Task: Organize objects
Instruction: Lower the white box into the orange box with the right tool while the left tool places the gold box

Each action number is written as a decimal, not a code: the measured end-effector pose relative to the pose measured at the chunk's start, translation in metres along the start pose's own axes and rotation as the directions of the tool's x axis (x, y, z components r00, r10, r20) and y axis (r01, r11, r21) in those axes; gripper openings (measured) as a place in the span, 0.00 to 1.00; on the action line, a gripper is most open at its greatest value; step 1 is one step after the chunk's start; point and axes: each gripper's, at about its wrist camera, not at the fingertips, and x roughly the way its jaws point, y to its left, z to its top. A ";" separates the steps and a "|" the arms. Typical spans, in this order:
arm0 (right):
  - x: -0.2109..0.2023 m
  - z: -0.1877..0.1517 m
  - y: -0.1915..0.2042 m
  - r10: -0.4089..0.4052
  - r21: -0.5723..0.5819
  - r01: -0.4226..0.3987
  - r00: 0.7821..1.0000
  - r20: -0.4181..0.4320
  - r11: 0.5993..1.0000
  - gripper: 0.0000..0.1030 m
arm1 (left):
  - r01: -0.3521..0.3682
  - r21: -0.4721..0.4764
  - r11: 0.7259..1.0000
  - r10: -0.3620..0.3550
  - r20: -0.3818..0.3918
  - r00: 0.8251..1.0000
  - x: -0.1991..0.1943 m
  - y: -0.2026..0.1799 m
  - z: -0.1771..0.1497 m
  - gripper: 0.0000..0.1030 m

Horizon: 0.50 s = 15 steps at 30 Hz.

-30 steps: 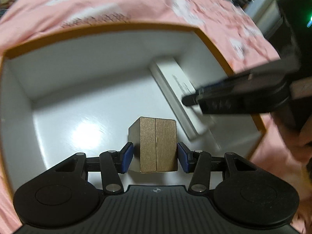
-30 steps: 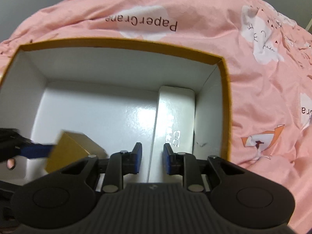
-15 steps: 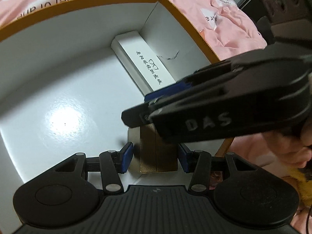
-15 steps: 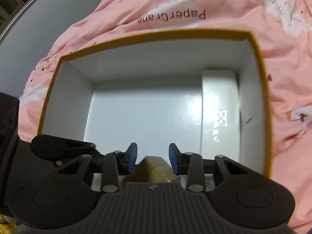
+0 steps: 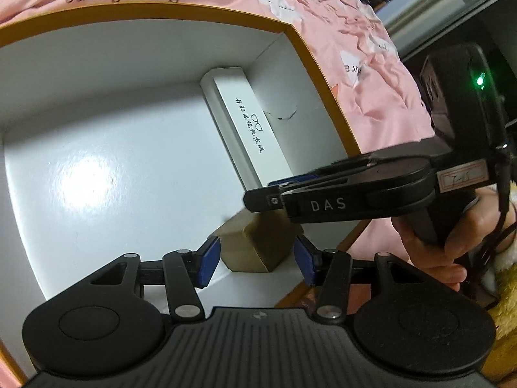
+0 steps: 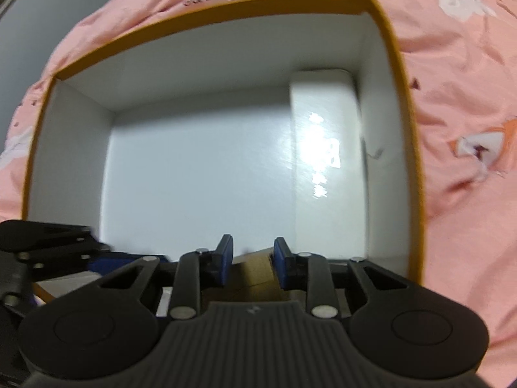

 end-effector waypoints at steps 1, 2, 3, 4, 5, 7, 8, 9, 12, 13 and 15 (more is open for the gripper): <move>0.000 0.000 -0.001 -0.010 0.004 0.010 1.000 -0.007 1.000 0.28 | 0.003 -0.014 1.000 -0.003 -0.001 1.000 0.001 0.001 0.001 0.57; 0.000 0.000 -0.003 -0.019 0.008 0.019 1.000 -0.014 1.000 0.28 | 0.003 -0.031 1.000 -0.003 -0.004 1.000 0.004 0.002 0.001 0.56; 0.000 0.001 -0.004 -0.027 0.008 0.027 0.999 -0.017 1.000 0.28 | 0.000 -0.052 0.999 0.000 -0.006 1.000 0.007 0.004 0.001 0.55; 0.000 0.001 -0.004 -0.036 0.004 0.036 0.999 -0.019 0.999 0.28 | -0.004 -0.077 0.997 0.003 -0.008 1.000 0.011 0.006 0.002 0.52; 0.000 0.002 -0.003 -0.048 0.000 0.048 0.999 -0.017 0.999 0.28 | -0.006 -0.093 0.996 0.006 -0.010 1.000 0.014 0.006 0.001 0.49; -0.004 0.001 0.000 -0.045 -0.028 0.045 0.999 0.006 0.999 0.29 | -0.006 -0.125 0.992 0.005 -0.006 1.000 0.021 0.007 0.002 0.40; -0.008 0.000 0.001 -0.034 -0.040 0.035 0.999 0.025 0.999 0.29 | -0.006 -0.138 0.990 0.006 -0.002 1.000 0.022 0.007 0.001 0.38; -0.011 0.000 0.001 -0.035 -0.051 0.037 0.999 0.040 0.998 0.29 | -0.007 -0.149 0.989 0.008 0.003 1.000 0.025 0.007 0.001 0.38; -0.023 -0.002 0.005 -0.080 -0.097 0.091 0.991 0.110 0.991 0.29 | -0.004 -0.164 0.986 0.006 0.011 1.000 0.029 0.007 0.000 0.29; -0.028 -0.003 0.005 -0.090 -0.110 0.105 0.987 0.134 0.988 0.29 | -0.005 -0.164 0.987 0.007 0.014 1.000 0.030 0.005 0.001 0.26; -0.038 -0.008 0.003 -0.094 -0.128 0.116 0.981 0.167 0.985 0.31 | -0.013 -0.167 0.986 0.016 0.014 1.000 0.032 0.003 0.002 0.22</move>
